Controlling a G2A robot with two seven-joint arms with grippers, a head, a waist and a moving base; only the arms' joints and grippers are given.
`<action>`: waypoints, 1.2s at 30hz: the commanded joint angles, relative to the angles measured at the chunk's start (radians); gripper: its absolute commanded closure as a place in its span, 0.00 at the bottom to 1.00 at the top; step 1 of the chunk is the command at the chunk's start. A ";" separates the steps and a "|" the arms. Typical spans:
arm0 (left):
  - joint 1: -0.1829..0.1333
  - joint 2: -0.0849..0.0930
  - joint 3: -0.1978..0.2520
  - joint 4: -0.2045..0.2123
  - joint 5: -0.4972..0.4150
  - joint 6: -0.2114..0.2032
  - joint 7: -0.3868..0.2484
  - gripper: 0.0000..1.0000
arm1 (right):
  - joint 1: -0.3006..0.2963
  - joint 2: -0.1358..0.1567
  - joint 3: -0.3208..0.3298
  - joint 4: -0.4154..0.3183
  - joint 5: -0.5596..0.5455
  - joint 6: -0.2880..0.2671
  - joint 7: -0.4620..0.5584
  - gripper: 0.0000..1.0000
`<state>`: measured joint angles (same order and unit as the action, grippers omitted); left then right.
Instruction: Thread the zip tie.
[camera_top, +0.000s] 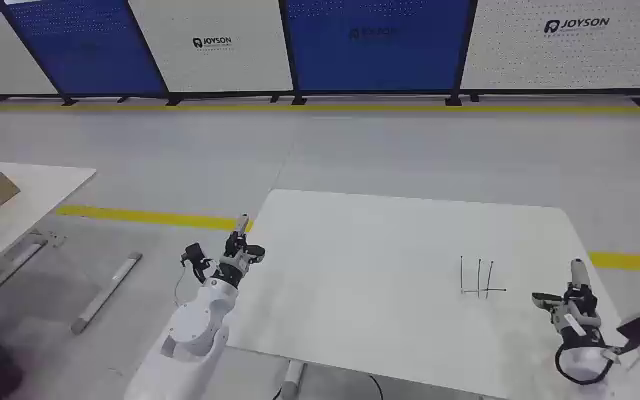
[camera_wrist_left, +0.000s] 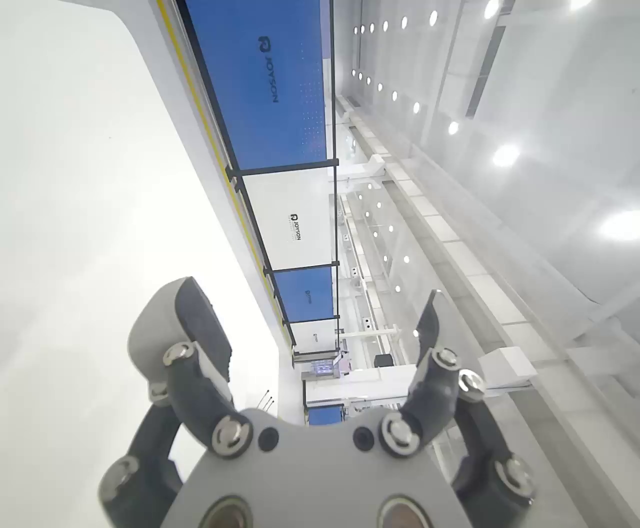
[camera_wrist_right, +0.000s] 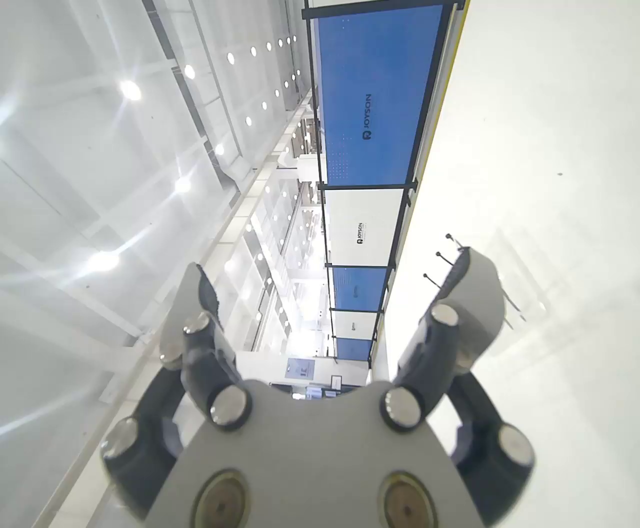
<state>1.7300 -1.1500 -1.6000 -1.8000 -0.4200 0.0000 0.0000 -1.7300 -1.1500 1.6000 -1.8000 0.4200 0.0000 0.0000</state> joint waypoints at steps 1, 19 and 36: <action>0.000 0.000 0.000 0.000 0.000 0.000 0.000 0.00 | 0.000 0.000 0.000 0.000 0.000 0.000 0.000 0.22; 0.000 0.000 0.000 0.000 0.000 0.000 0.000 0.00 | 0.017 0.035 0.166 -0.032 0.005 0.100 0.456 0.00; 0.000 0.000 0.000 0.000 0.000 0.000 0.000 0.00 | 0.057 0.060 0.223 -0.007 -0.062 0.146 0.701 0.00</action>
<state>1.7300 -1.1500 -1.6000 -1.8000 -0.4200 0.0000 0.0000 -1.6770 -1.0911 1.8208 -1.8136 0.3444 0.1331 0.6682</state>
